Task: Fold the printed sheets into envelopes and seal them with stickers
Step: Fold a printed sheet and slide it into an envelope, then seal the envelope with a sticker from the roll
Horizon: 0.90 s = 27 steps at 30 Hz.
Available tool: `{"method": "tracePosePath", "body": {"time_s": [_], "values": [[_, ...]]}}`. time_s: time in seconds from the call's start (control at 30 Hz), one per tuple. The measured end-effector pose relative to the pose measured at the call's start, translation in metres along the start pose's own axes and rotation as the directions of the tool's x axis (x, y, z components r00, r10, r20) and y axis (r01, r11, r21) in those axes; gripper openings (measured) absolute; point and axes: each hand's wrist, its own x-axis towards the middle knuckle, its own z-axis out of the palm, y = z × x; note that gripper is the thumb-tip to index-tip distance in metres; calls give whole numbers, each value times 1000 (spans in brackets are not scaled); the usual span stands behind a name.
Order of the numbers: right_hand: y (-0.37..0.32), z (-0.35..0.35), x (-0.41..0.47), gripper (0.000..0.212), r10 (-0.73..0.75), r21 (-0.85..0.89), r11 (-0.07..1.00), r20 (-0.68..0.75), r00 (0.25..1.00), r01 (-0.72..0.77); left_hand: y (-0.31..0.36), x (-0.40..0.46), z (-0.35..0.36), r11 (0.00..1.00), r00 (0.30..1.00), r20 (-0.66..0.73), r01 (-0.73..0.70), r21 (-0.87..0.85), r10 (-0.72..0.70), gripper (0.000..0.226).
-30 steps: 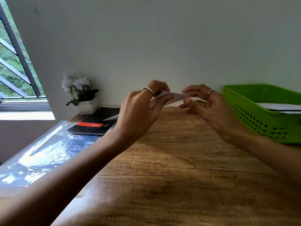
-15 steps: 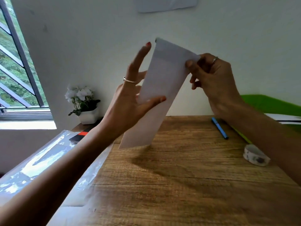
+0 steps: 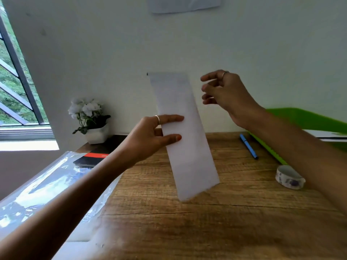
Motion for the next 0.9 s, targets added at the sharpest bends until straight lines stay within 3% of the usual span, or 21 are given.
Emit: {"method": "tracePosePath", "body": {"time_s": [0.17,0.3,0.47,0.63,0.73,0.83,0.9], "values": [[34,-26,-25,23,122,-124,986,61,991,-114,-25,1,7,991,990,-56,132,0,-131,44],[43,-49,-52,25,142,-336,938,163,976,-80,-36,1,6,957,969,-64,247,153,-239,49],[36,-73,-77,30,186,-453,889,218,958,-70,-47,0,10,761,873,-13,433,484,-488,66],[24,-89,-96,22,232,-425,896,201,952,-129,-54,-4,25,594,830,-13,409,693,-557,69],[23,-97,-105,16,243,-512,850,182,953,-119,-60,-7,27,523,818,-13,379,764,-575,69],[18,-106,-111,10,242,-639,764,157,958,-88,-66,-8,26,468,813,-29,364,805,-582,71],[14,-117,-113,9,298,-784,618,165,940,-59,-70,-6,25,435,814,-39,349,830,-579,73]]}}
